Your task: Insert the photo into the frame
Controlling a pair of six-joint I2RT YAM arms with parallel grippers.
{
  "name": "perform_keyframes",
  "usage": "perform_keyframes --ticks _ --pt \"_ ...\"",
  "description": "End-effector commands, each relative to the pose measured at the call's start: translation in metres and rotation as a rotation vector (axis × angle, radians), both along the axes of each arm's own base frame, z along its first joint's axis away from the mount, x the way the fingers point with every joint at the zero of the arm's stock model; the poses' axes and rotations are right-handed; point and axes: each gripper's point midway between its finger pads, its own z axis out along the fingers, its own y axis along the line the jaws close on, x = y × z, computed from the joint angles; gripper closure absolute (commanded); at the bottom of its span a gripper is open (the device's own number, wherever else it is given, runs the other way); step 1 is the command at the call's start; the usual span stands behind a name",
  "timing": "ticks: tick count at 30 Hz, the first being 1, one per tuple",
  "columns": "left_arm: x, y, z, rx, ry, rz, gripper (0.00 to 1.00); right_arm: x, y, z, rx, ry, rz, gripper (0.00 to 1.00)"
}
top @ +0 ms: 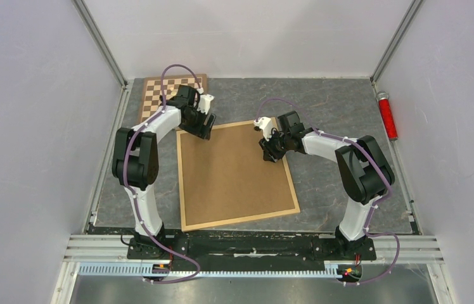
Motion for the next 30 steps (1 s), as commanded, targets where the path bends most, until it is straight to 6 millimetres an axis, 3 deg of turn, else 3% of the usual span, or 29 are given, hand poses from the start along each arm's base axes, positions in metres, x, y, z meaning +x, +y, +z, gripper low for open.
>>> perform_keyframes --ticks 1,21,30 --pt "0.019 -0.014 0.021 -0.080 -0.043 0.015 0.20 -0.065 -0.044 -0.070 -0.206 0.283 -0.032 0.65" --pt "0.021 -0.011 -0.006 -0.051 0.001 0.012 0.20 -0.065 -0.044 -0.070 -0.203 0.286 -0.032 0.65" --pt "0.018 -0.013 0.010 -0.069 -0.024 0.010 0.20 -0.065 -0.044 -0.070 -0.202 0.289 -0.033 0.65"
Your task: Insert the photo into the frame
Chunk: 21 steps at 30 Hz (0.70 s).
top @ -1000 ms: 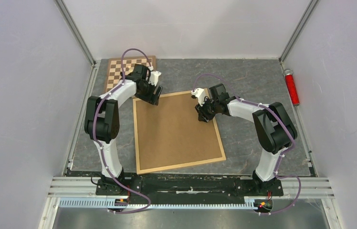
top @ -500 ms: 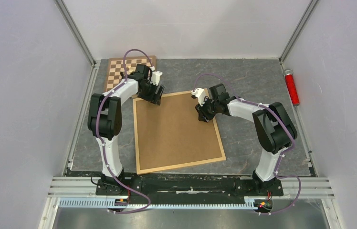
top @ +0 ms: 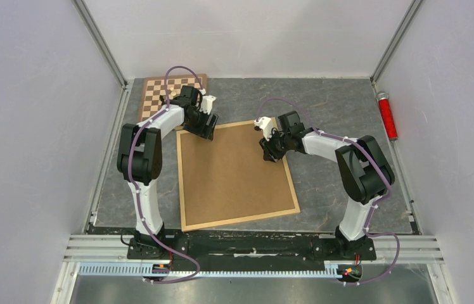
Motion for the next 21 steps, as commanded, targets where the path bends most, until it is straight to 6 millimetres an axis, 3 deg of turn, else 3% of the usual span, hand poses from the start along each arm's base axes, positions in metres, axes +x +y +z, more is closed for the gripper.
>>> perform_keyframes --ticks 1,21 --pt "0.007 -0.001 0.023 -0.022 -0.056 0.007 0.20 -0.065 -0.044 -0.070 -0.204 0.289 -0.031 0.65" --pt "0.022 -0.003 0.033 -0.029 -0.102 0.021 0.20 -0.066 -0.044 -0.071 -0.201 0.294 -0.030 0.66"
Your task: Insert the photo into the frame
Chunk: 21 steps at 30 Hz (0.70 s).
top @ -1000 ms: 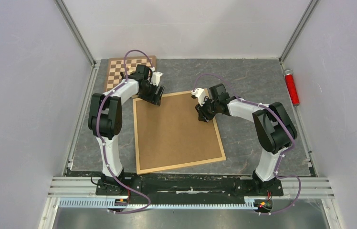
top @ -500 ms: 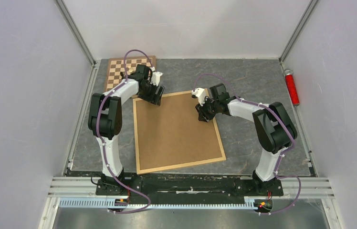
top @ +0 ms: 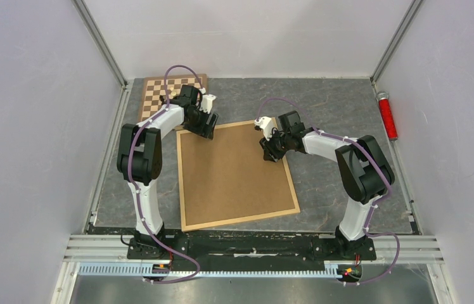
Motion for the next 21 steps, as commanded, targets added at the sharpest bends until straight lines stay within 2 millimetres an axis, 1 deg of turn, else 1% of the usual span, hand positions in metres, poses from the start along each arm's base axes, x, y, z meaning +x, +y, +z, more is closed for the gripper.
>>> perform_keyframes --ticks 1,10,21 --pt "0.020 -0.002 0.029 -0.022 -0.091 0.022 0.20 -0.066 -0.045 -0.071 -0.207 0.290 -0.031 0.66" --pt "0.023 0.003 0.016 0.009 -0.076 0.023 0.20 -0.068 -0.045 -0.072 -0.207 0.295 -0.031 0.66" --pt "0.008 0.004 0.000 0.010 -0.032 0.010 0.20 -0.068 -0.046 -0.073 -0.207 0.300 -0.033 0.66"
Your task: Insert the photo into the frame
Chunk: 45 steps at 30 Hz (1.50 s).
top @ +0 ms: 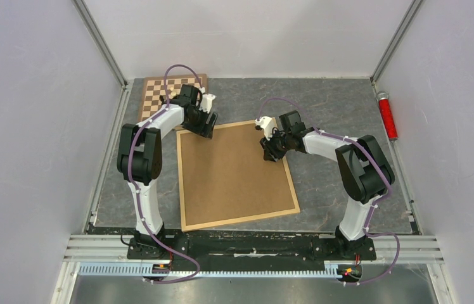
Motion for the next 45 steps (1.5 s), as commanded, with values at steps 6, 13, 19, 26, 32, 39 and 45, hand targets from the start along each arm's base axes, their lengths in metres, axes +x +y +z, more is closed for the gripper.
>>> perform_keyframes --ticks 6,13,19,26,32,39,45 --pt "0.001 0.002 -0.007 -0.001 -0.006 -0.001 0.20 -0.067 -0.046 -0.072 -0.215 0.294 -0.034 0.66" --pt "0.003 -0.002 0.000 -0.025 -0.016 0.002 0.20 -0.068 -0.046 -0.073 -0.215 0.297 -0.034 0.66" --pt "-0.002 0.007 0.027 -0.021 -0.057 0.024 0.20 -0.064 -0.047 -0.068 -0.207 0.281 -0.035 0.65" --pt "-0.035 0.044 0.047 0.055 0.013 0.097 0.20 -0.058 -0.038 -0.055 -0.172 0.258 0.010 0.65" --pt "-0.056 0.091 0.054 0.239 0.040 0.189 0.20 -0.059 -0.034 -0.051 -0.150 0.254 0.039 0.66" --pt "-0.060 0.120 0.039 0.309 0.134 0.283 0.25 -0.065 -0.029 -0.050 -0.123 0.272 0.067 0.67" --pt "-0.055 0.124 0.021 0.327 0.176 0.323 0.26 -0.067 -0.026 -0.050 -0.107 0.277 0.085 0.67"
